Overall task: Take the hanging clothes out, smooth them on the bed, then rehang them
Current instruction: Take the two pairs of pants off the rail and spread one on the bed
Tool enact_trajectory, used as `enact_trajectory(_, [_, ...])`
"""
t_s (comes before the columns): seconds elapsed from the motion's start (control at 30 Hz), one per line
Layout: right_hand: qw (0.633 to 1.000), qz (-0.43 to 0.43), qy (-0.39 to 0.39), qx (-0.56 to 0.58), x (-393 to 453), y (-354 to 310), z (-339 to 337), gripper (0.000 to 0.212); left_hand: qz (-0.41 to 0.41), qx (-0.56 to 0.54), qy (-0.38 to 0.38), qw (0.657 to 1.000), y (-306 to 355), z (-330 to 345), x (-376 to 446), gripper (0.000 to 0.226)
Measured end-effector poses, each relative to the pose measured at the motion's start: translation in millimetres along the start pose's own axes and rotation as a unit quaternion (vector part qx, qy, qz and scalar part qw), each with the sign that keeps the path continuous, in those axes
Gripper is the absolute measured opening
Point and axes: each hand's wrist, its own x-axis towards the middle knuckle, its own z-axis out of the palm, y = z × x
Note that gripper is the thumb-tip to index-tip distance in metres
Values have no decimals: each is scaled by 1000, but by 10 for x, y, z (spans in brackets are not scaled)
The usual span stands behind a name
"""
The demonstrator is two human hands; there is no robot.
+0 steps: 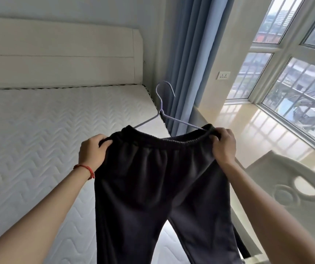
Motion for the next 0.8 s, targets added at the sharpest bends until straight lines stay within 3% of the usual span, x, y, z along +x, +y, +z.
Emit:
enact_trajectory(0.33, [987, 18, -90, -130, -33, 1062, 1679, 27, -80, 62, -54, 993, -1465, 1258, 402, 18])
enact_trajectory(0.5, [970, 111, -123, -180, -267, 1648, 2539, 42, -98, 170, -85, 977, -2187, 2052, 459, 33])
enact_trajectory(0.67, [950, 184, -240, -72, -1244, 2246, 2828, 42, -130, 193, -141, 962, -2813, 2411, -283, 52])
enact_trajectory(0.8, [920, 292, -263, 0, -2197, 2416, 2667, 28, -192, 183, -145, 953, -3140, 2364, -1343, 53])
